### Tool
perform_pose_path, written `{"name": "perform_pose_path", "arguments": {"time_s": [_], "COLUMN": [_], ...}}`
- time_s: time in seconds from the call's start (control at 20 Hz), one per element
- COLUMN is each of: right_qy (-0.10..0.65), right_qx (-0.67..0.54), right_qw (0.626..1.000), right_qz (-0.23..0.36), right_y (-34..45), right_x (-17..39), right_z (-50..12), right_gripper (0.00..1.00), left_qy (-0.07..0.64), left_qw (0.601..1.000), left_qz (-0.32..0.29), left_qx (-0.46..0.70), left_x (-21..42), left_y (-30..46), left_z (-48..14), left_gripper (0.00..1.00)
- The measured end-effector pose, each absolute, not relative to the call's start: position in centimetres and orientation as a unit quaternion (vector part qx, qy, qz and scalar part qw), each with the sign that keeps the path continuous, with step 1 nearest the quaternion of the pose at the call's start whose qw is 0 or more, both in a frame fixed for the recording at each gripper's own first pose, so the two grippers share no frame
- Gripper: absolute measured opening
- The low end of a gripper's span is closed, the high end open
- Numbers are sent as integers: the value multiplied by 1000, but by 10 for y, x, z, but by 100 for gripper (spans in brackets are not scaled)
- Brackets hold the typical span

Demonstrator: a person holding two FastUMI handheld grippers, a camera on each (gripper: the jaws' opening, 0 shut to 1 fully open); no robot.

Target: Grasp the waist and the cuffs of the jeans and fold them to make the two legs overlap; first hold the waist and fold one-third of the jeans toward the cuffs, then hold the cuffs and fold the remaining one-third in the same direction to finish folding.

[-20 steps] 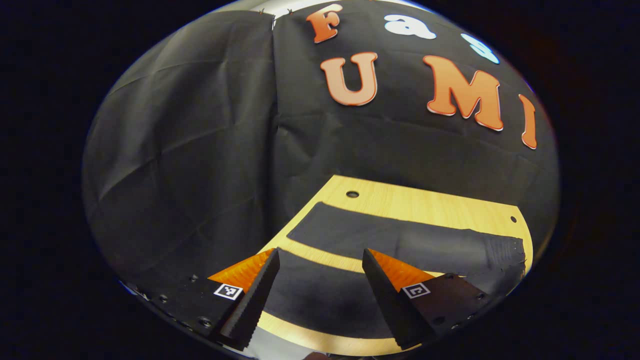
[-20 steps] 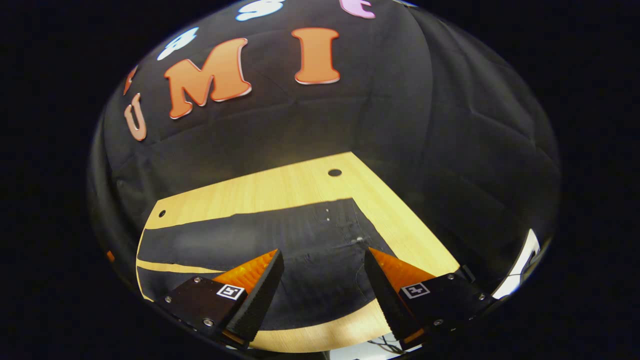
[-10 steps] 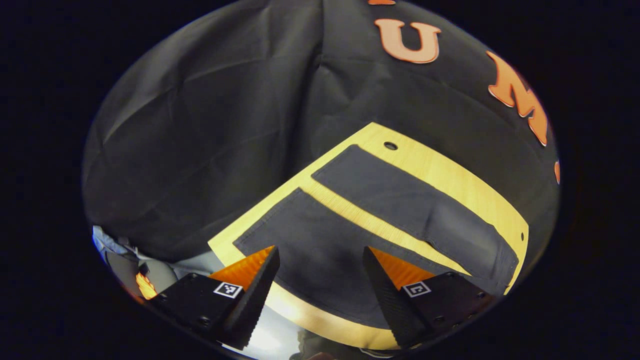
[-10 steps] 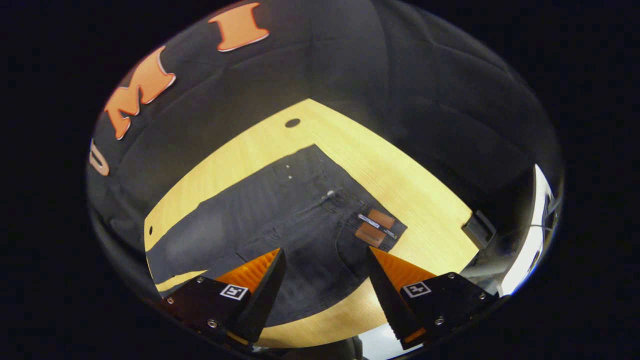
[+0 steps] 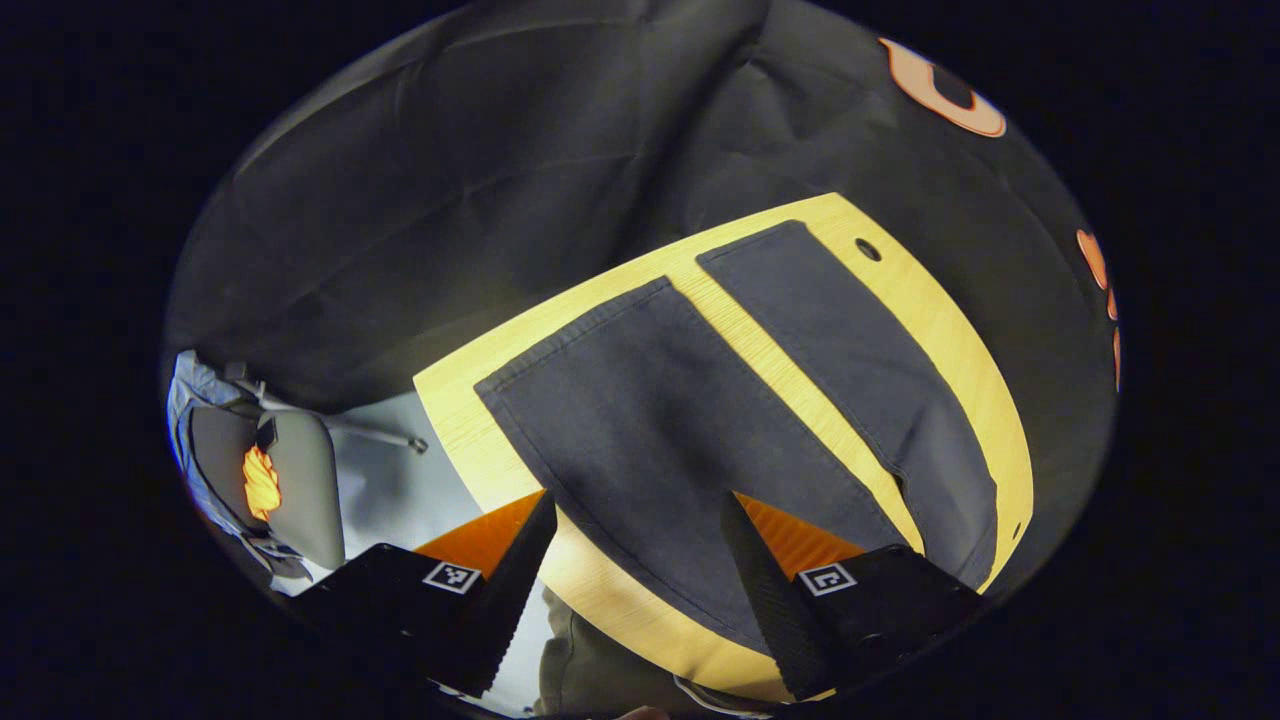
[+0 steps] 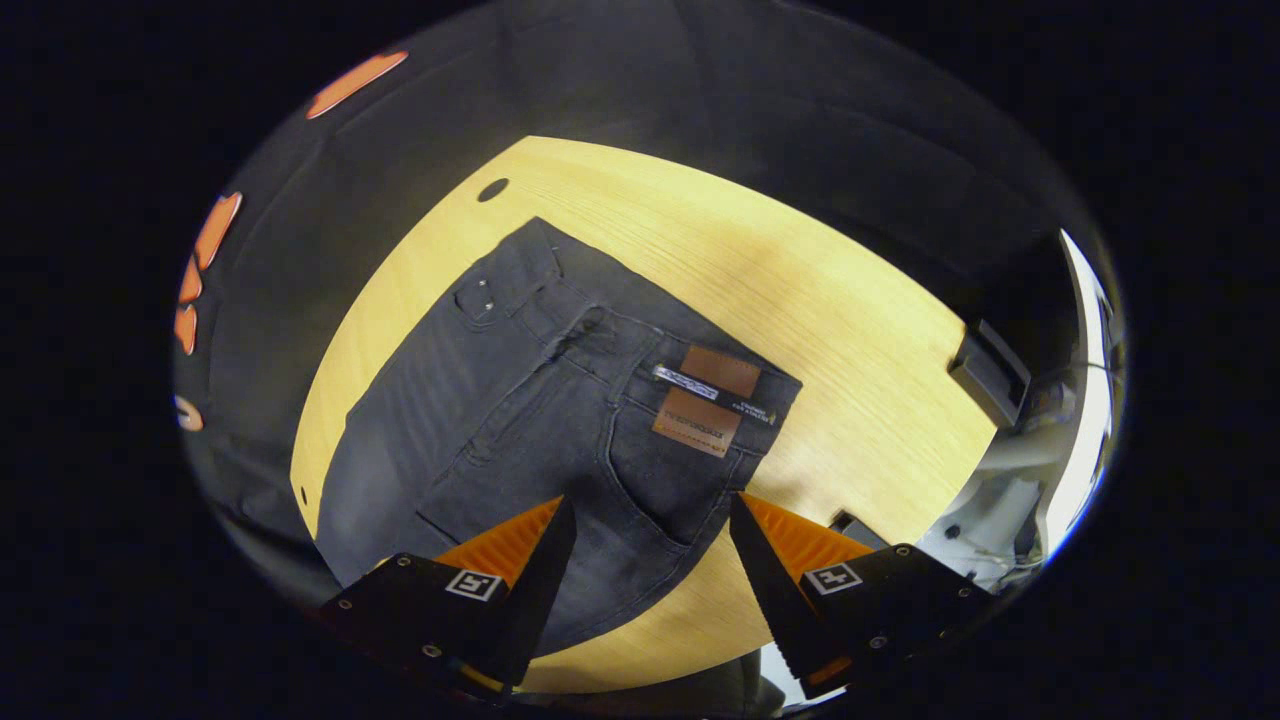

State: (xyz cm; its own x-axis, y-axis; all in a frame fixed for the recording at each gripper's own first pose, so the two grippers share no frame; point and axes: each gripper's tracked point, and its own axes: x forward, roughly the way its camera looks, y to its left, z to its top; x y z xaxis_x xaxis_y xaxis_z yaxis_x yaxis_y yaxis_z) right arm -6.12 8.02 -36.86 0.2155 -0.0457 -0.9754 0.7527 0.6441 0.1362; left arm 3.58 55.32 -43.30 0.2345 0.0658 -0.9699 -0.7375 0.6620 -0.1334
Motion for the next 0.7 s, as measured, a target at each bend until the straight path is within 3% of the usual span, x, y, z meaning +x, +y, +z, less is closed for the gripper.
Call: {"name": "perform_pose_path", "arguments": {"time_s": [0.7], "right_qy": [590], "right_qx": [337], "right_qw": [649], "right_qz": [-342], "right_y": [75], "right_x": [-63], "right_z": [-405], "right_gripper": [94], "left_qy": [633], "left_qw": [597], "left_qz": [315], "left_qx": [-379], "left_x": [9], "left_y": [599], "left_z": [-500], "left_gripper": [99]}}
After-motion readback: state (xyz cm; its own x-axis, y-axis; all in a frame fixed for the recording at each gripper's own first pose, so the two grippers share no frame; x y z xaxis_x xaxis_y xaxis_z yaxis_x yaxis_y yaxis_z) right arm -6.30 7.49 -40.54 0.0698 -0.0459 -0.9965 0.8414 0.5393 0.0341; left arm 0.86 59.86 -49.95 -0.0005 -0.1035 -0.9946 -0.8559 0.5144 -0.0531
